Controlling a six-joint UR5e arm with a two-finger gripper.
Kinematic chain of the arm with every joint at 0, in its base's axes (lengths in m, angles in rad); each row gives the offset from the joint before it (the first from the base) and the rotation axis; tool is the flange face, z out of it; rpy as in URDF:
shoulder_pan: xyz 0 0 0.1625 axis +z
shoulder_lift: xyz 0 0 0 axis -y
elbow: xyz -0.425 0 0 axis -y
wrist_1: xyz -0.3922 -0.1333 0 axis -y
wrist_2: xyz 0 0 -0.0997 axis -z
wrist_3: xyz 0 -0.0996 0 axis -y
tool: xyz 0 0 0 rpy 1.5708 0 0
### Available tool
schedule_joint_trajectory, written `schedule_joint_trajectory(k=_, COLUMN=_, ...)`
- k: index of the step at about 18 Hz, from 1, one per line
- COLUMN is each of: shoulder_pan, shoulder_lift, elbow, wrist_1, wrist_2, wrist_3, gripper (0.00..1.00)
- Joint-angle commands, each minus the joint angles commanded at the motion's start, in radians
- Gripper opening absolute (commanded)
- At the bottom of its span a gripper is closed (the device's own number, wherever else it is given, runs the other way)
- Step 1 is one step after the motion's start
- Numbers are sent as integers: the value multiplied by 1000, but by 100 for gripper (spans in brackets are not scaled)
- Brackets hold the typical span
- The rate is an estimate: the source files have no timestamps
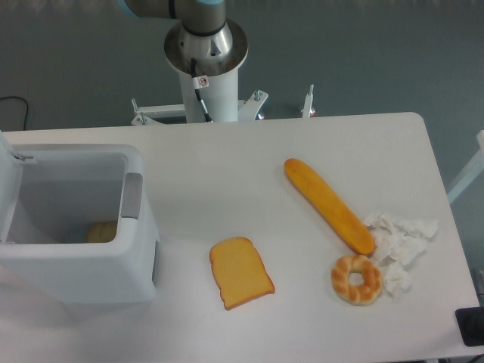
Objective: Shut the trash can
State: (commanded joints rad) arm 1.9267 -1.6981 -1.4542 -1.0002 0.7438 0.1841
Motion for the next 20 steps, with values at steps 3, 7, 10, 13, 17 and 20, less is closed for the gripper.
schedule_joint_trajectory(k=3, shoulder_pan=6, shoulder_lift=-2, elbow=-2, wrist_1=0, wrist_2=12, wrist_3=0, gripper=100)
schedule_joint_trajectory(k=7, shoulder_pan=32, shoulder_lift=0, elbow=-17, wrist_1=-3, wrist_2=12, wrist_3=0, gripper=100)
schedule_joint_trajectory(k=10, shoulder_pan=55, shoulder_lift=3, elbow=-38, wrist_1=0, wrist_2=64, wrist_3=3, gripper=100)
schedule_joint_trajectory(k=13, shoulder_pan=115, shoulder_lift=3, elbow=-38, wrist_1=-2, wrist_2=71, wrist_3=3, gripper=100)
schedule_joint_trajectory(k=17, shoulder_pan=161, shoulder_lift=3, elbow=-43, wrist_1=-2, wrist_2=89, wrist_3=3, gripper=100)
schedule_joint_trajectory(k=20, shoulder_pan=182, shoulder_lift=2, elbow=-51, wrist_1=0, wrist_2=126, wrist_3=5, gripper=100)
